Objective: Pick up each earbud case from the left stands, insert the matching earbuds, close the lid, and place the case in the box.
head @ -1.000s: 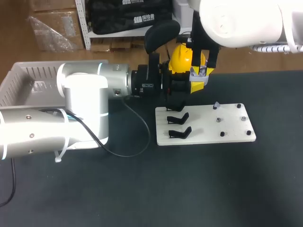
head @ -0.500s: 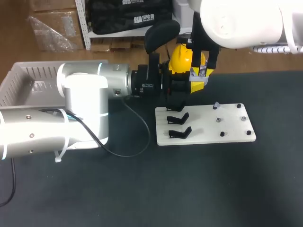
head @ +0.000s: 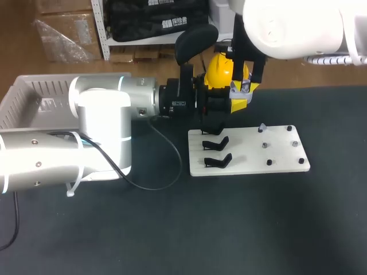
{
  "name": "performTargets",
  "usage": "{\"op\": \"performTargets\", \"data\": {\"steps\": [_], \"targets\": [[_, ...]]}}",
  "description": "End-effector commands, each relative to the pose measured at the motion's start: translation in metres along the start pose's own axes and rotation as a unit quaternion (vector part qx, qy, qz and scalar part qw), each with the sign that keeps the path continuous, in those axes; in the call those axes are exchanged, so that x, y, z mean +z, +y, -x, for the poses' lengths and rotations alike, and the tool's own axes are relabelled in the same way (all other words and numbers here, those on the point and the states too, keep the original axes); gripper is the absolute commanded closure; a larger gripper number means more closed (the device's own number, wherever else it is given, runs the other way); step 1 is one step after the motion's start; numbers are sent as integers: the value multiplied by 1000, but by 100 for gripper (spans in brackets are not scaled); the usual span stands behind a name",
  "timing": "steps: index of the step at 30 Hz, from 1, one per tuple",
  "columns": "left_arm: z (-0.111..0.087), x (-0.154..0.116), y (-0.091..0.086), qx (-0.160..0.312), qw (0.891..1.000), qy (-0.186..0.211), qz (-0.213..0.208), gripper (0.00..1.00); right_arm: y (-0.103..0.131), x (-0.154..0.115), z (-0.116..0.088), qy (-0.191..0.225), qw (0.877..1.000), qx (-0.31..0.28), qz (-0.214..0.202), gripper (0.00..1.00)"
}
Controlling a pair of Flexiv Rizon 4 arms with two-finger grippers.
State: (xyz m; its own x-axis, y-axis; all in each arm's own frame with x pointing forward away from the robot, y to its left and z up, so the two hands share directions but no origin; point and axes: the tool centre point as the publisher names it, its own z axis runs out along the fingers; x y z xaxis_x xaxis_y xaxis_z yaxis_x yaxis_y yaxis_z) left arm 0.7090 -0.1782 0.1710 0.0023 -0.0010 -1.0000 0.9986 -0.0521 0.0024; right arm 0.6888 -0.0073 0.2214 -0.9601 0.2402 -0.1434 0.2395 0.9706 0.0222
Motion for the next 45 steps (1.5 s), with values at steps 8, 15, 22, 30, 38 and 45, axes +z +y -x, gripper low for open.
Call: {"op": "performTargets", "data": {"steps": [8, 15, 22, 30, 38, 45], "targets": [[0, 0, 1, 0, 1000, -1, 0, 100, 0, 1, -2, 0, 1000, 1, 2, 100], [0, 0, 1, 0, 1000, -1, 0, 100, 0, -1, -1, -3, 1000, 1, 2, 100], [0, 0, 1, 0, 1000, -1, 0, 100, -2, -3, 2, -7, 1000, 7, 2, 100], [0, 0, 1, 0, 1000, -1, 0, 100, -2, -4, 2, -7, 1000, 8, 3, 100], [0, 0, 1, 0, 1000, -1, 0, 100, -5, -4, 3, -7, 1000, 12, 5, 100], [0, 0, 1, 0, 1000, -1, 0, 100, -7, -4, 2, -4, 1000, 16, 4, 100]]}}
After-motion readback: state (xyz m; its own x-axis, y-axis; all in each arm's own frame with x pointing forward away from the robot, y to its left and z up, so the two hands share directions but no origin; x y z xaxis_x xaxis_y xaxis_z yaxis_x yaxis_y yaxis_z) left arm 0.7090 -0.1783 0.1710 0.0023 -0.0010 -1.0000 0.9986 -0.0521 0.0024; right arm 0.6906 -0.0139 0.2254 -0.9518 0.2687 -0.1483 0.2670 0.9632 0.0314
